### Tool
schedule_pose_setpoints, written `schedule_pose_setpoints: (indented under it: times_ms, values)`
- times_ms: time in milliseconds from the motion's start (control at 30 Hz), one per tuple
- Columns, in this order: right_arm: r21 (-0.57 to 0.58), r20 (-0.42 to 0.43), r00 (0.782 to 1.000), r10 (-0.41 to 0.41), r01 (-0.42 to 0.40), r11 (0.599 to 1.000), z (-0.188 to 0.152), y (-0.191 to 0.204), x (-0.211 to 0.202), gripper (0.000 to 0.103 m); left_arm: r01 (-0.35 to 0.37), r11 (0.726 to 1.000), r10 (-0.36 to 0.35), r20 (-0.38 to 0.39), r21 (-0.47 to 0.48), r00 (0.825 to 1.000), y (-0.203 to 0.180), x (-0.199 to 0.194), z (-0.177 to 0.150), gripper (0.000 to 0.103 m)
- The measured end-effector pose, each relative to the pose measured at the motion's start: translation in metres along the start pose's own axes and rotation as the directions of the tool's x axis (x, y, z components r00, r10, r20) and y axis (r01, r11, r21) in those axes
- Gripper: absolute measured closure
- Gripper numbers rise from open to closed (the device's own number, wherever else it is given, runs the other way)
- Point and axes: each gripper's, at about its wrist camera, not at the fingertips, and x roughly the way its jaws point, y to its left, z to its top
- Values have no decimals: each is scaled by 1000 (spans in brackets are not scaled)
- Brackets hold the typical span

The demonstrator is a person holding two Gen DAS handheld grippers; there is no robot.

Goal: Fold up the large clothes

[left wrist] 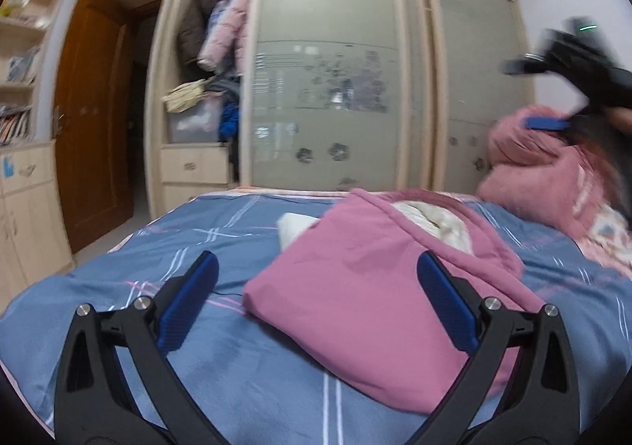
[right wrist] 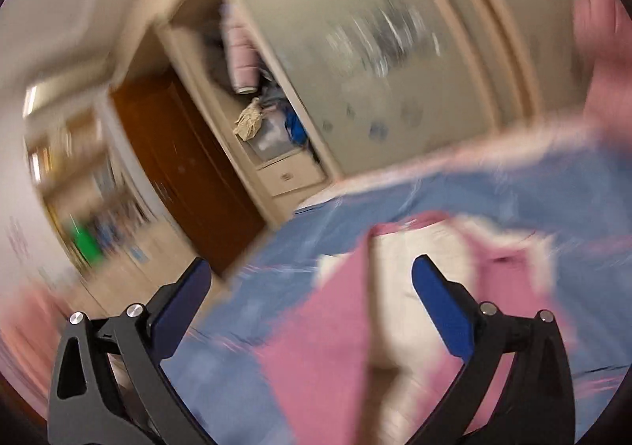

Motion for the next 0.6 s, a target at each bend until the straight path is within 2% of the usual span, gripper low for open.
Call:
schedule_pose_setpoints:
  times_ms: [67,133,200,267,333,367,433,500,600]
  values:
    - [-124,52,989,-136,142,982,-52,17,-45,1,20,999,-20,6,43,1000,-9,-11,-4,2]
    - [-154,94,963,-252,264,952,-111,16,-82,1,55,995,-56,11,82,998,-19,-25,-8,2]
    - [-121,97,954,-284,295,948,-148,4,-98,1,100,987,-104,28,123,994,-28,-37,-12,2]
    - [-77,94,945,-313,321,944,-186,-12,-110,1,114,977,-123,41,181,992,-41,-43,-17,2]
    - [-60,-12,952,-306,304,951,-204,-24,-103,1,107,962,-118,31,252,993,-58,-48,-29,2]
    - [-55,-29,957,-289,287,956,-206,-25,-104,1,106,955,-115,15,278,993,-66,-48,-36,2]
    - [-62,-17,972,-234,232,971,-207,-24,-106,1,117,944,-117,-19,308,993,-77,-51,-49,2]
    - [-71,-31,974,-223,221,973,-207,-21,-101,1,138,931,-130,-46,338,990,-89,-52,-59,2]
    - [-22,-53,979,-195,194,981,-208,-27,-102,1,153,911,-144,-52,383,988,-102,-55,-65,2]
